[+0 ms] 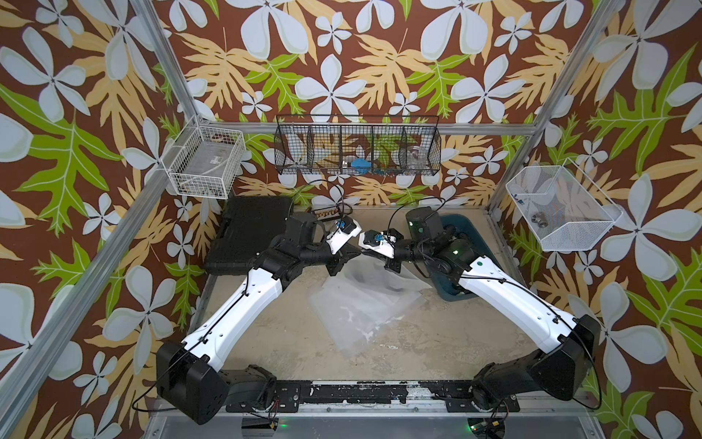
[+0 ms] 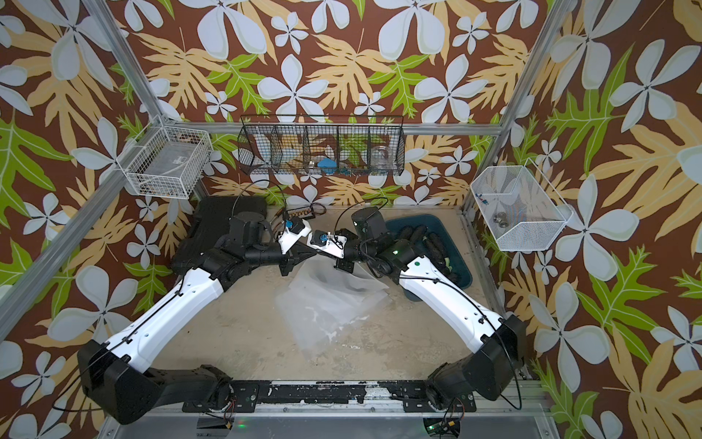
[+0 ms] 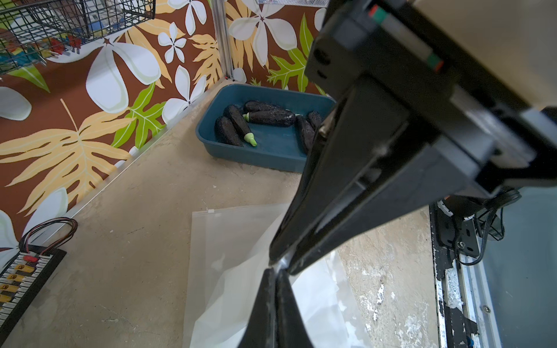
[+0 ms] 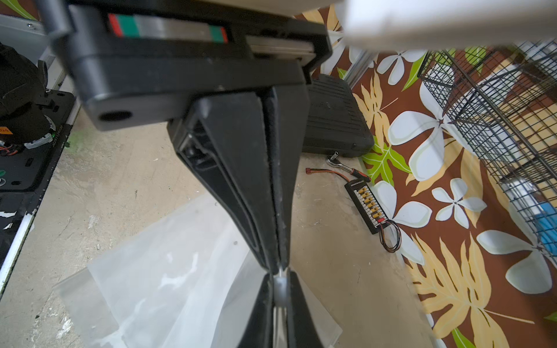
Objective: Place the eggplant in a zip-top bag and seal the zipper
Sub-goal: Zip the zipper on the zipper food storage bag.
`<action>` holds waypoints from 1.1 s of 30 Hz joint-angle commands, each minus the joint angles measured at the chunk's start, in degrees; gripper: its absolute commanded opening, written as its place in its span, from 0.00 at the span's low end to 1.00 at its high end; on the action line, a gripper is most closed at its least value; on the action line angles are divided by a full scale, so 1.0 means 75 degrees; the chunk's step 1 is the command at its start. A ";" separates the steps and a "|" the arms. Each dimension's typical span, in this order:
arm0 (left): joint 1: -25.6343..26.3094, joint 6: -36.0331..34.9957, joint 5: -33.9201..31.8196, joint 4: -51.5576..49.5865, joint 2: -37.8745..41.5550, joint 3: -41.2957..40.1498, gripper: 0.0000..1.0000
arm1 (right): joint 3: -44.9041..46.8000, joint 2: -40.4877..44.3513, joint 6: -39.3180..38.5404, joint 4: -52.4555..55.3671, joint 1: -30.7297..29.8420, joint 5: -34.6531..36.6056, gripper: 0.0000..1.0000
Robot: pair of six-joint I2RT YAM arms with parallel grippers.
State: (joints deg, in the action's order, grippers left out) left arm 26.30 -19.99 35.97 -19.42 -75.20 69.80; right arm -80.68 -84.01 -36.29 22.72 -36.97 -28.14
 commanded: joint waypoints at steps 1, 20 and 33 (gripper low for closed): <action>-0.0003 -0.0073 -0.0136 0.0085 -0.0010 0.0057 0.00 | 0.0047 0.0106 -0.0021 -0.0050 0.0002 0.0143 0.06; -0.1132 0.1359 -0.1675 0.1547 0.0074 -0.0273 0.00 | 0.0456 0.0459 0.0625 0.0053 0.1042 0.0344 0.06; -0.1552 0.1400 -0.2437 0.1473 -0.0009 -0.0283 0.00 | 0.0855 0.0525 0.0855 -0.0041 0.1512 0.0330 0.05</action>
State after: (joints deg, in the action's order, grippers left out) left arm 15.62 -10.00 23.11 -9.89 -75.33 67.51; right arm -74.56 -80.44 -30.55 20.82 -26.35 -26.94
